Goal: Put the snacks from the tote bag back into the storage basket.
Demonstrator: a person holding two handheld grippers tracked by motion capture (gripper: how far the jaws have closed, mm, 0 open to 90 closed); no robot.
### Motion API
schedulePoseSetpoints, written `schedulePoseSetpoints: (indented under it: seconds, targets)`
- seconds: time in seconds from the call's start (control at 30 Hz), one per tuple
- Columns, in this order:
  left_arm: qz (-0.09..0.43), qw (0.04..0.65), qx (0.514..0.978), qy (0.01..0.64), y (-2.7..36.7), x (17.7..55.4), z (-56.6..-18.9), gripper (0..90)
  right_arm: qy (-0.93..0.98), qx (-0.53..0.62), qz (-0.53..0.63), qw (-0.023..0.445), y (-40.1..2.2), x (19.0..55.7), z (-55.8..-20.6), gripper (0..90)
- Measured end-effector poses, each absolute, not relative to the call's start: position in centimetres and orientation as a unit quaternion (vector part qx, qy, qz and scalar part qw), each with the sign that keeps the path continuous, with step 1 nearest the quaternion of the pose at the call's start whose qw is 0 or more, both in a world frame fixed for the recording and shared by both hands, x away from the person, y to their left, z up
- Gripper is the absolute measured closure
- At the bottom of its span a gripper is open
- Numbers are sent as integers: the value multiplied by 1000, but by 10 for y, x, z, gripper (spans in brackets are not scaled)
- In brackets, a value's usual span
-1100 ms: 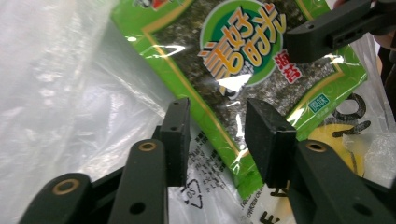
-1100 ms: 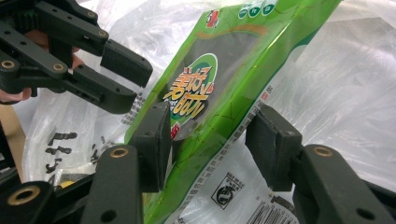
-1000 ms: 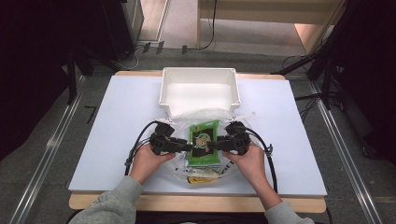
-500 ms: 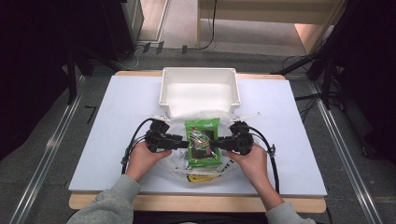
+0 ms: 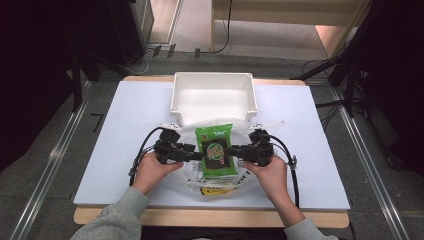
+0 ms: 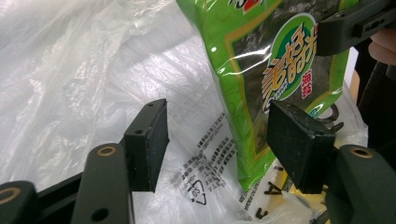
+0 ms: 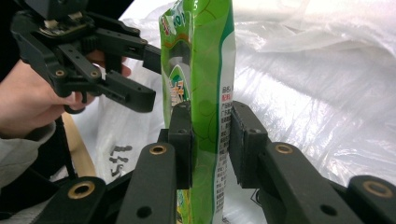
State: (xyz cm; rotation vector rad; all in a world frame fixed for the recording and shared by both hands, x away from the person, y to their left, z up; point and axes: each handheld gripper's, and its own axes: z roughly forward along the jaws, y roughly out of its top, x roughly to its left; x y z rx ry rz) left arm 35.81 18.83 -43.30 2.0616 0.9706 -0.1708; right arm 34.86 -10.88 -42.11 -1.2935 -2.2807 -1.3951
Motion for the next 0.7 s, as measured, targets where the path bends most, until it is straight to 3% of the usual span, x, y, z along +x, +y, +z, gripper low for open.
schedulePoseSetpoints:
  seconds: [0.7]
  targets:
    - [-72, 407, 826, 384, 186, 357, -433, 377, -765, -441, -466, 47, -121, 348, -407, 744]
